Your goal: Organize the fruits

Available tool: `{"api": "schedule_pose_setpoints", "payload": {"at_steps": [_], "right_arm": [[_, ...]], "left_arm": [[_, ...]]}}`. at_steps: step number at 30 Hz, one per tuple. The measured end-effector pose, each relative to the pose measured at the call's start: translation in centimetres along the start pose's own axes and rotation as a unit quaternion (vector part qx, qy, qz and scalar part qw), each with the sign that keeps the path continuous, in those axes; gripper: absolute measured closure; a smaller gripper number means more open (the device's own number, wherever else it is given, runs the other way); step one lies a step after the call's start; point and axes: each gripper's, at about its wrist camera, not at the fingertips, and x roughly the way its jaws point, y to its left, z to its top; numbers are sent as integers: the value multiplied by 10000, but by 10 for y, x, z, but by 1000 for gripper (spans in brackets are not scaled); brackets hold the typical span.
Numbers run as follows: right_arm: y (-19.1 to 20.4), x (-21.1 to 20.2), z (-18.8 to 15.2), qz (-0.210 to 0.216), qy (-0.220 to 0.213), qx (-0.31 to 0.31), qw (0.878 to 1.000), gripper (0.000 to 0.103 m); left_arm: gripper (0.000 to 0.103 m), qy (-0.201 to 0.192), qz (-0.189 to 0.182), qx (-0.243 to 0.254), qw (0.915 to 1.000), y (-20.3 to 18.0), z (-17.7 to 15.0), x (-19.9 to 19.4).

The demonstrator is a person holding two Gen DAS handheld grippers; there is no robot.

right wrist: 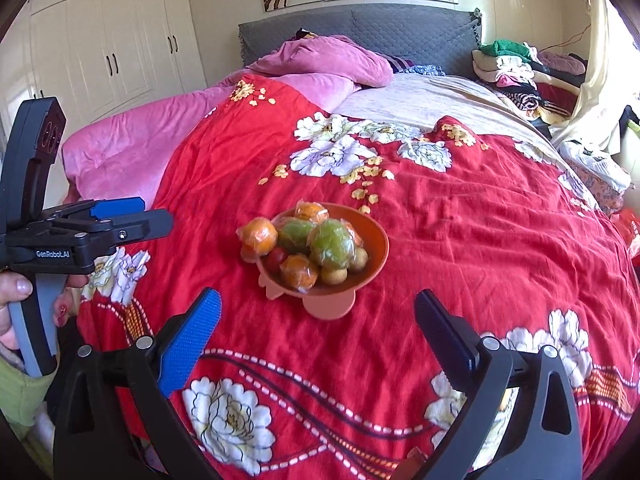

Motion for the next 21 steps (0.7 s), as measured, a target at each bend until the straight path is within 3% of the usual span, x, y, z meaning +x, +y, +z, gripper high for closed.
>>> {"api": "schedule_pose_setpoints", "payload": {"at_steps": [21], "right_arm": [[-3, -18, -28, -245, 58, 109, 9996, 5]], "left_arm": [[10, 144, 174, -39, 9997, -21, -47, -4]]}}
